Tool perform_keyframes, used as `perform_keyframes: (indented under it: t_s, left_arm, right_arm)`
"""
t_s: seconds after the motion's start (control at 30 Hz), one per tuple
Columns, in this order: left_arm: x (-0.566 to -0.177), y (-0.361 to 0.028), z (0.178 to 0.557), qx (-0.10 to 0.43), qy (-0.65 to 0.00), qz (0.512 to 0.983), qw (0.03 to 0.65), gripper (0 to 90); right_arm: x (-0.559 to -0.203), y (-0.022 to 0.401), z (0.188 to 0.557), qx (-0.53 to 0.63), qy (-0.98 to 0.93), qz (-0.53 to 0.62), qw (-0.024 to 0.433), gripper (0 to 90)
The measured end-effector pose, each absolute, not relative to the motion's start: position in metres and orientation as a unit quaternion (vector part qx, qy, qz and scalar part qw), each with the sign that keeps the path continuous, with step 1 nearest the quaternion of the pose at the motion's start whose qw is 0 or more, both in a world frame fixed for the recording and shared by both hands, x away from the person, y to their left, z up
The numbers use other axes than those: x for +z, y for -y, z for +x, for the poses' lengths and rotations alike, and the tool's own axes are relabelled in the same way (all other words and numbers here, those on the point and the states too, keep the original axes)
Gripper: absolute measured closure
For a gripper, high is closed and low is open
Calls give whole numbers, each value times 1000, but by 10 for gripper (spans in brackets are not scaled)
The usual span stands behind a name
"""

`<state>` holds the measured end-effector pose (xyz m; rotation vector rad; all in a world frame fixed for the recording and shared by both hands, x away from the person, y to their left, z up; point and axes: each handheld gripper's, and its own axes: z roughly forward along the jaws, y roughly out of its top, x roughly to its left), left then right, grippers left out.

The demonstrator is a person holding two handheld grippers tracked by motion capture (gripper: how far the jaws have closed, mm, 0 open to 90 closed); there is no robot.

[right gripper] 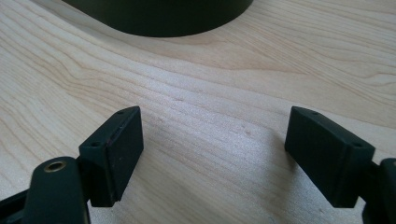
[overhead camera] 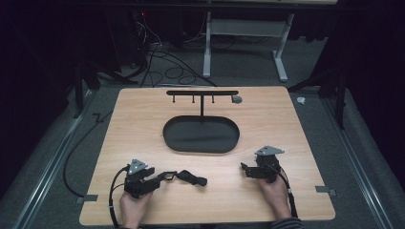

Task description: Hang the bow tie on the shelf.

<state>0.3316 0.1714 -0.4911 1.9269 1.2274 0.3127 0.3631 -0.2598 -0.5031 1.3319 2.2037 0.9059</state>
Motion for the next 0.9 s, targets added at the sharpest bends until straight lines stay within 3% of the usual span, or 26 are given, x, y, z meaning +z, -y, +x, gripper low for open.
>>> perform_keyframes:
  t_s: [0.33,0.53,0.57,0.7,0.9]
  left_arm:
    - [-495,-160,334,136,-488,772,383,559]
    - [-497,-157,335,142,-487,778,371,658]
    - [-497,-157,335,142,-486,778,371,723]
    - [-498,-155,336,139,-476,789,363,821]
    - [-492,-158,338,139,-472,786,374,868]
  right_arm:
    - [-503,260,363,325,-790,478,204,207]
    - [-503,260,363,325,-790,477,204,206]
    - [-503,260,363,325,-791,477,204,206]
    - [-503,260,363,325,-790,478,204,206]
    - [-503,260,363,325,-790,478,204,207]
